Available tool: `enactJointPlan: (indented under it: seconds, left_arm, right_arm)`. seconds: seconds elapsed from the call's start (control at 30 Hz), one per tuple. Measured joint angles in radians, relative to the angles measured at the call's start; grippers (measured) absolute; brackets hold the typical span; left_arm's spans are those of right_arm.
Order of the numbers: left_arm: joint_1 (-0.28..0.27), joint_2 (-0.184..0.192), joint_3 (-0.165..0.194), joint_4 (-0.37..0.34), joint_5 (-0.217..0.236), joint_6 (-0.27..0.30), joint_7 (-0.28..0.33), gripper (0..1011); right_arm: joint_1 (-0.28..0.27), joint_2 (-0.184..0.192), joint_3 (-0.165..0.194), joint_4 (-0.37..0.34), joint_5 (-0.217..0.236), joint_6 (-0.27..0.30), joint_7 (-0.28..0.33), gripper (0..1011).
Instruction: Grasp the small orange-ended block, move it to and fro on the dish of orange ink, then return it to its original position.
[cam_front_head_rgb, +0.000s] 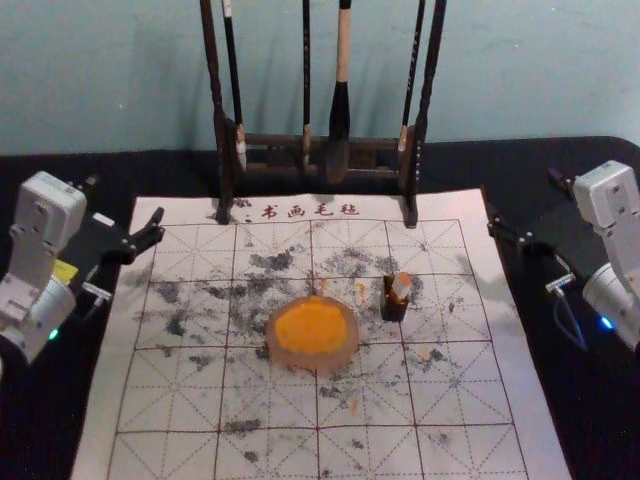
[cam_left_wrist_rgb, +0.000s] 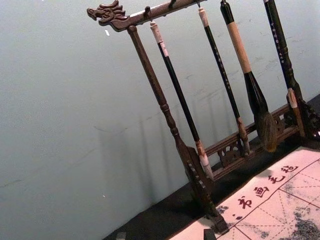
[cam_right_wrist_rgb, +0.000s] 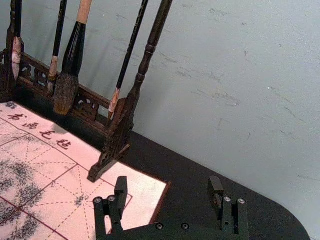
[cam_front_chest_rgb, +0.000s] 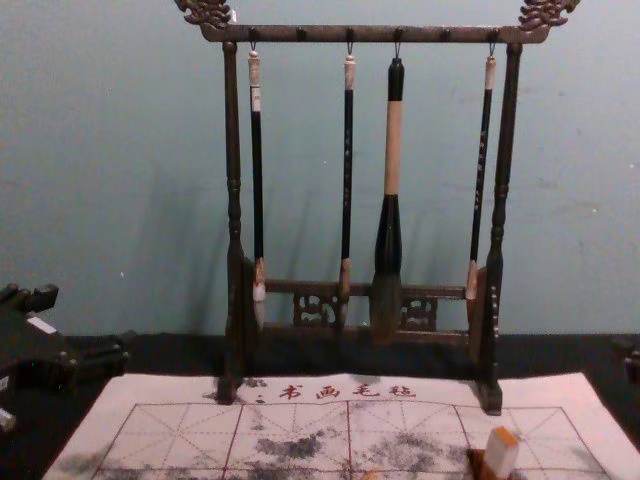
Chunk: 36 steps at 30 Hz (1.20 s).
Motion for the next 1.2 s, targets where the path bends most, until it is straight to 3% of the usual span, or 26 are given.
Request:
enactJointPlan:
  seconds: [1.2]
  left_arm:
    - [0.000, 0.000, 0.000, 0.000, 0.000, 0.000, 0.000, 1001]
  right_arm:
    - [0.000, 0.000, 0.000, 0.000, 0.000, 0.000, 0.000, 1003]
